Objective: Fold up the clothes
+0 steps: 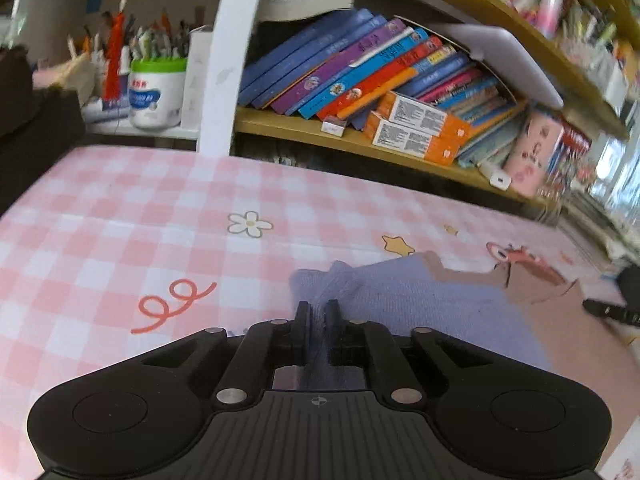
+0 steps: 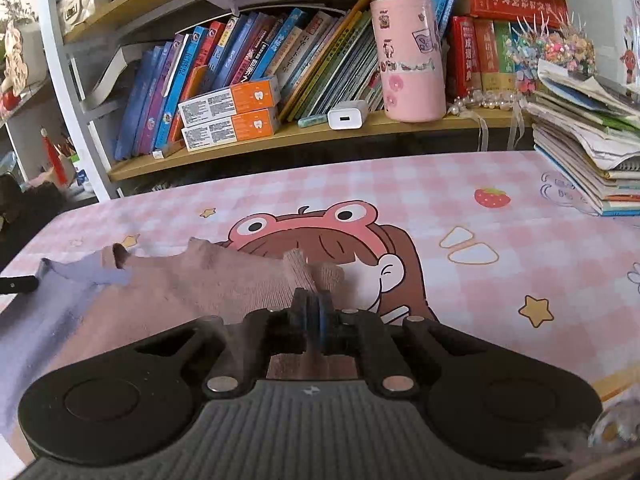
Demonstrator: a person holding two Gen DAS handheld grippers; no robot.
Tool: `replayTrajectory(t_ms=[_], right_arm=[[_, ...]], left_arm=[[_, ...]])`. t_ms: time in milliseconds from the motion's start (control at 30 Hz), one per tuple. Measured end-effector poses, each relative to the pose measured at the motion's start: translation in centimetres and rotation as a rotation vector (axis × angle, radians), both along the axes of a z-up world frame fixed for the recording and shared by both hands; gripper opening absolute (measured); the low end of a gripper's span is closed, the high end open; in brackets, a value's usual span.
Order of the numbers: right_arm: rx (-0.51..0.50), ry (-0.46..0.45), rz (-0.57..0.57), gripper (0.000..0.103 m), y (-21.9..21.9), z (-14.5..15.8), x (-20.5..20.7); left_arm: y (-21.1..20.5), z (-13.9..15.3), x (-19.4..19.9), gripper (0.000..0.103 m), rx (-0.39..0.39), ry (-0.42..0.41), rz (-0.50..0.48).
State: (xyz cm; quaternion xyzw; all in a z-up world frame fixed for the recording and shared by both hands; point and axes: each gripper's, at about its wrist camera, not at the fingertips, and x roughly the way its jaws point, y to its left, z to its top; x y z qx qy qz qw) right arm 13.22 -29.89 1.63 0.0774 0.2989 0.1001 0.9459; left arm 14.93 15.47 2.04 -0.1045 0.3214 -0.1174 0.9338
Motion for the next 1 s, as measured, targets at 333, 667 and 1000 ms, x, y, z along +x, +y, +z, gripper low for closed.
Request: replayTrajectory(t_ms=[333,667,1000], right_arm=[[0.138,0.073,0.026,0.037,-2.2,0.5,-4.9],[0.169,0.139,0.041,0.031,-2.6,0.7,-7.0],[0.221,0.171,0.069,0.021,-0.6,0.2,-5.5]], left_arm=[[2.2,1.4,-4.4,0.06,-0.096,0.037,-0.022],[0.6,0.5,-5.0,0.058,-0.092,0.101,-0.038],[1.5,0.2,-5.0,0.056,-0.095,0.091,-0.016]])
